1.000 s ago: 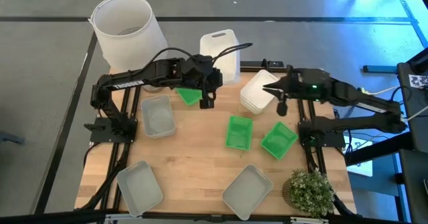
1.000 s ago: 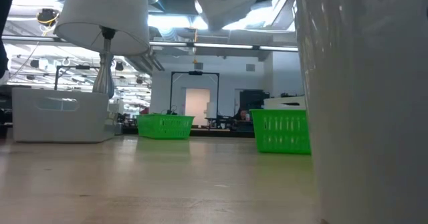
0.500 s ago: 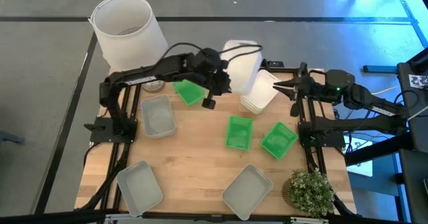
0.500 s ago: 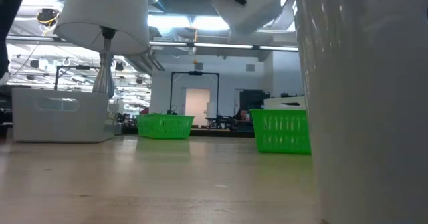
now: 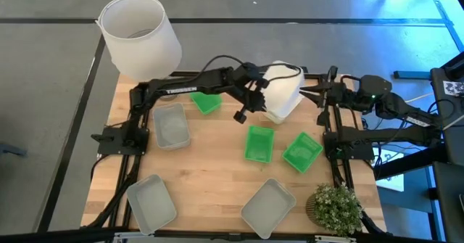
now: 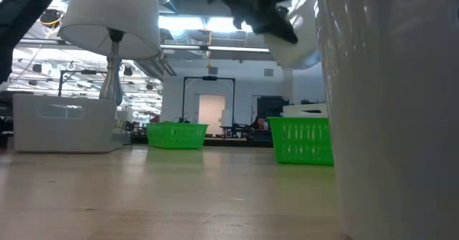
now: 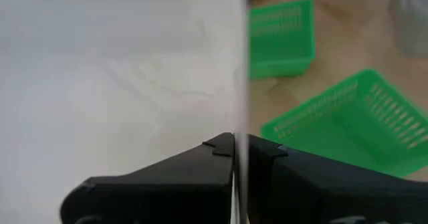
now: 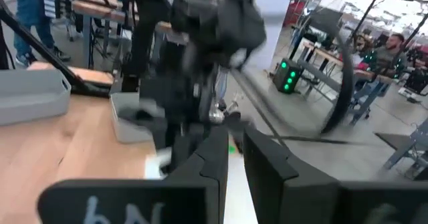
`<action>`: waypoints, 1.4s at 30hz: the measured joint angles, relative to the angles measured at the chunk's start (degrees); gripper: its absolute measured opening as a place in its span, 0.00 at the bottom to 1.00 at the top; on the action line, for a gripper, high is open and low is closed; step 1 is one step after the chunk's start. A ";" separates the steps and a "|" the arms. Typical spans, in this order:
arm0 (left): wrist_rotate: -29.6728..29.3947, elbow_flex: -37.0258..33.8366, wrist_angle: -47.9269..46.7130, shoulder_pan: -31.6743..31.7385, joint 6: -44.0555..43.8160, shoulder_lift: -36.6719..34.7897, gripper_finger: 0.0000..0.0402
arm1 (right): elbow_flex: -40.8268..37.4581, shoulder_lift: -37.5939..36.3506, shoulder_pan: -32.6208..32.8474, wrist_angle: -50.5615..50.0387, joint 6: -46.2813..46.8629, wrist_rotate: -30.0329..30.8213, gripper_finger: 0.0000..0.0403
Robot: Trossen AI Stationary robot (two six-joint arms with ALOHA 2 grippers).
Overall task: Stack baskets by color
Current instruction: Stack the bottom white bin on top of the top white bin
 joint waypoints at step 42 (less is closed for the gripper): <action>-12.47 0.24 -3.06 1.78 -3.87 11.92 0.00 | 0.00 -0.58 -0.02 0.27 1.77 0.01 0.12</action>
